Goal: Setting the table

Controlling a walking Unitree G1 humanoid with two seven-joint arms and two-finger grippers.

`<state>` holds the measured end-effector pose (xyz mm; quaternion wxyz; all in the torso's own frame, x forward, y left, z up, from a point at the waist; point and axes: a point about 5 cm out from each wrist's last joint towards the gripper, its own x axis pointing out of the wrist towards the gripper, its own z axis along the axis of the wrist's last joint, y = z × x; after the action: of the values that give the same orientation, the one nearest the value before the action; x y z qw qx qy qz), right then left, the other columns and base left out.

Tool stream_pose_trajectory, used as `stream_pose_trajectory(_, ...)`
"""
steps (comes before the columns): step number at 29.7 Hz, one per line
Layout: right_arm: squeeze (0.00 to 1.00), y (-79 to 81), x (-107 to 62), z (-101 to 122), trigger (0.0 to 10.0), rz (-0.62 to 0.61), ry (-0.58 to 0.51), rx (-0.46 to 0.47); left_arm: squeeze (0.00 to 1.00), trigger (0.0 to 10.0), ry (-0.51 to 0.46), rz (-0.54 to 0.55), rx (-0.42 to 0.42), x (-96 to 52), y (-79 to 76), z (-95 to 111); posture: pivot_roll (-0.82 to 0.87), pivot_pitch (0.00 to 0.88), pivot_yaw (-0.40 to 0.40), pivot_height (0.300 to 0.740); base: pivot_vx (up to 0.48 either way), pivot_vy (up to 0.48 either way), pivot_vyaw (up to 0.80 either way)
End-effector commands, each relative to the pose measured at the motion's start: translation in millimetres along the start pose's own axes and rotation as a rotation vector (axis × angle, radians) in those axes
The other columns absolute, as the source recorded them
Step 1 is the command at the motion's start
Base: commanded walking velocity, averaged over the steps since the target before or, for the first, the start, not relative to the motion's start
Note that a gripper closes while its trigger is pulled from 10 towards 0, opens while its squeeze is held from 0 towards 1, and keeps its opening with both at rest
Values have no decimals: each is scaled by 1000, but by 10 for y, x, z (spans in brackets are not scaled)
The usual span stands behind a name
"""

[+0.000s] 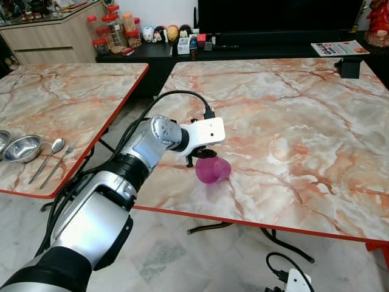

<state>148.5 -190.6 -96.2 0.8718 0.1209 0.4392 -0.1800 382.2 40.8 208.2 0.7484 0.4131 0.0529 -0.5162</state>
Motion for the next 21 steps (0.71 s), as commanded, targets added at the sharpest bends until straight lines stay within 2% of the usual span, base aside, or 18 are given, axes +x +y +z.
stream_pose_trajectory(1, 0, 22, -10, -41, 10000, 4, 11, 11, 0, 10000, 17, 9, -22, -10, -7, -67, -12, 0, 110, 740, 0, 0, 0)
stream_pose_trajectory(12, 0, 29, -10, -44, 10000, 5, 13, 13, 0, 10000, -31, 90, -91, 115, -80, -40, -18, 0, 116, 740, 0, 0, 0)
stream_pose_trajectory(21, 0, 32, -11, -46, 10000, 4, 13, 18, 0, 10000, -51, 158, -147, 163, -80, -20, -19, 0, 117, 740, 0, 0, 0)
